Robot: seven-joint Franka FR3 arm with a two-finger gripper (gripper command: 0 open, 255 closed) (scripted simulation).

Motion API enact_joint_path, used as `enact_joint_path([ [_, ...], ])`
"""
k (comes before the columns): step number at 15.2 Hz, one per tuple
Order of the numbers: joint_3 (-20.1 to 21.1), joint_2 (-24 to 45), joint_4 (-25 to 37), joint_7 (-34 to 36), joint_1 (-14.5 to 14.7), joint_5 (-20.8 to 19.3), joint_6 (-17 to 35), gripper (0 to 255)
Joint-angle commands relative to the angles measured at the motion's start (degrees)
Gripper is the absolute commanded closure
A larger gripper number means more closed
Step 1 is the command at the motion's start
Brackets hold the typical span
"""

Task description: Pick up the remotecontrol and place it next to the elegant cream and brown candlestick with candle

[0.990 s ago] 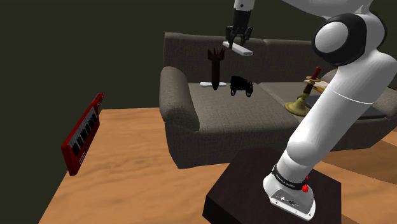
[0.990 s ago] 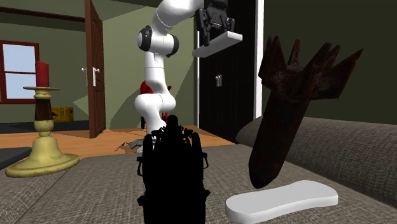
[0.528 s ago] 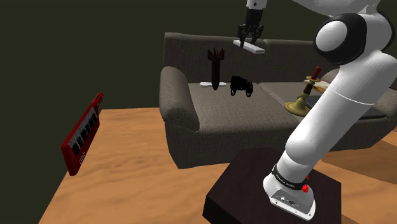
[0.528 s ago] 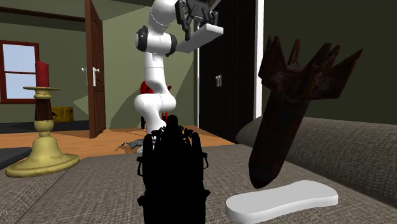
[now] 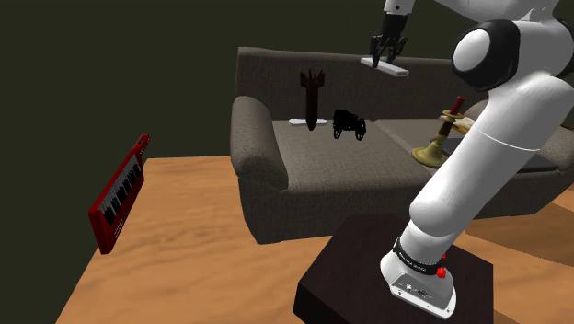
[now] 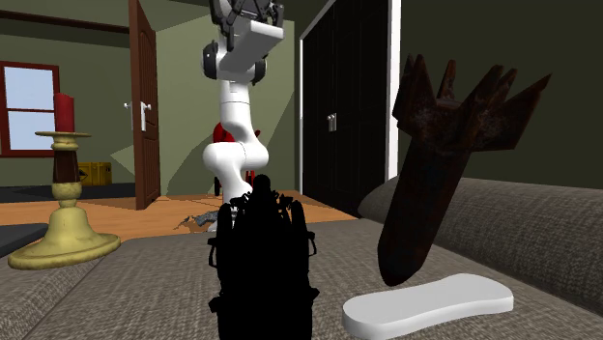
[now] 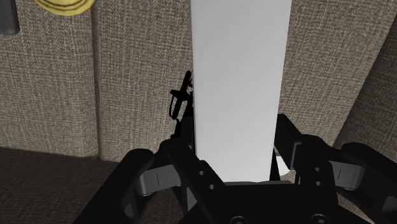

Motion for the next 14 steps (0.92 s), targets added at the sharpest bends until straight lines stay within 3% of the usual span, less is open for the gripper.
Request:
enact_joint_path([
  [1,-1.79,0.51,0.39,-3.29,-1.43,0.18,0.2,255],
  [6,-5.94,3.79,3.88,-10.67,-4.91,1.88,-0.27,255],
  [14,-5.13,0.27,-6.23,-9.23,-4.33,0.05,6.81,255],
])
